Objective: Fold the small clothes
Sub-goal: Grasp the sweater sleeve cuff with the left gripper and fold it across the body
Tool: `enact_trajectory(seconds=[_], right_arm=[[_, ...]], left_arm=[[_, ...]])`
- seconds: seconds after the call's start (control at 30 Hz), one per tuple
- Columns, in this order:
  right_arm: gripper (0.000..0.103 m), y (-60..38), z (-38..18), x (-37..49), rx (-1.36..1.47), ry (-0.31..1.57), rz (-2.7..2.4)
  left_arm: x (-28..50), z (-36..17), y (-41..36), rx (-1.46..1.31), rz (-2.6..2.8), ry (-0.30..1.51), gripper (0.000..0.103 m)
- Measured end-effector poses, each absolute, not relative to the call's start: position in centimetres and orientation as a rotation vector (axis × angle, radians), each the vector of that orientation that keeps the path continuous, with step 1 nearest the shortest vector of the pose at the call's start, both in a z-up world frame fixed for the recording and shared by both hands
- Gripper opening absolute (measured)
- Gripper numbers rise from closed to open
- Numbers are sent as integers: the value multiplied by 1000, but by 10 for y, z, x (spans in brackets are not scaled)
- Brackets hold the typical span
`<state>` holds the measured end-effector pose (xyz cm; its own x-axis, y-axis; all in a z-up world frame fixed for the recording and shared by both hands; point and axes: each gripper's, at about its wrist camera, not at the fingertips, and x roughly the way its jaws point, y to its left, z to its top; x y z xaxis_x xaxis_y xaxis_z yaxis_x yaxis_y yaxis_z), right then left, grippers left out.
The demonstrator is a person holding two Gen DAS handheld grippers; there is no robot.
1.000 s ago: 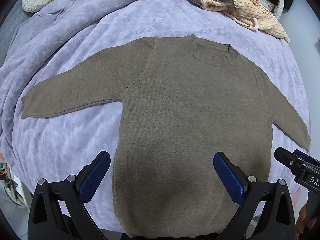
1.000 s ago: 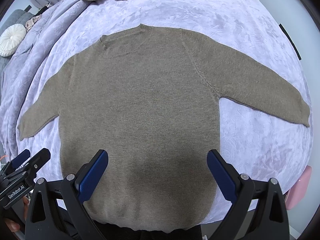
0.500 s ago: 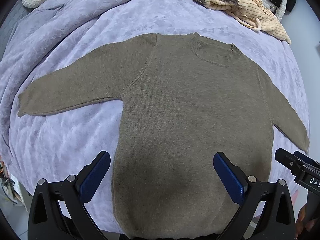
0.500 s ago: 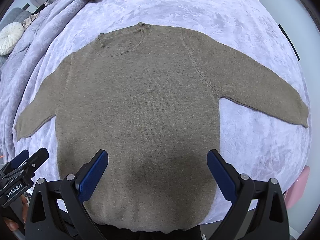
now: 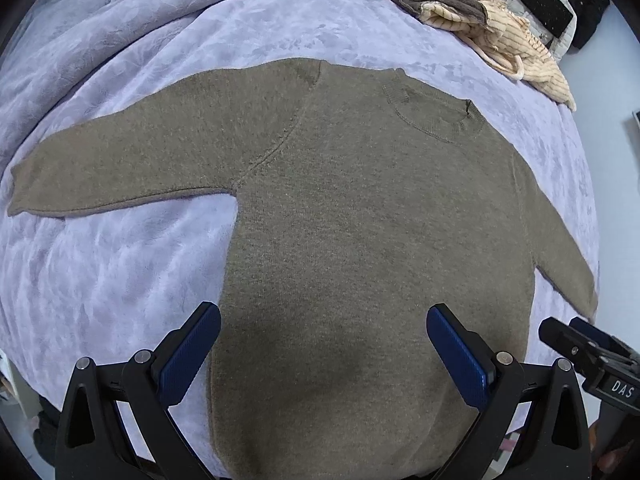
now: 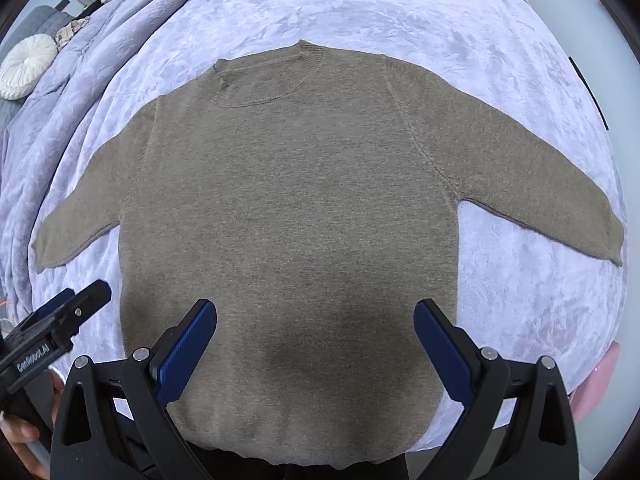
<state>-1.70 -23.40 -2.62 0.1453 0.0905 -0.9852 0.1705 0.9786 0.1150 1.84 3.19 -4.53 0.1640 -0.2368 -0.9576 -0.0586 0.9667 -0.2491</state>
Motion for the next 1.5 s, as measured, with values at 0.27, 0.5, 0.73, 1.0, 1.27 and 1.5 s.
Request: enact_trajectory(seconds=[0.27,0.5,0.73,1.0,1.27,1.5], right_arm=[[100,-201,-35,-21,143,1460,19],[100,-169,-44,-27,94,1496,100],[100,-148,-56,-40,43,1545,155],[100,-146,-55,-51,42,1539,192],[100,-176,-46,-53,140,1486,174],[100,-232,-47,-65,250,1453,75]], left_arm=[[36,-82,132,-464,-42,1314,103],[50,-130,268,-653,221,1202,103],[56,-172,340,-856,379,1092,93],[68,-139,341,-763,388,976,8],[111,-30,215,-458,30,830,8],[140,-13,25,-273,-347,876,8]])
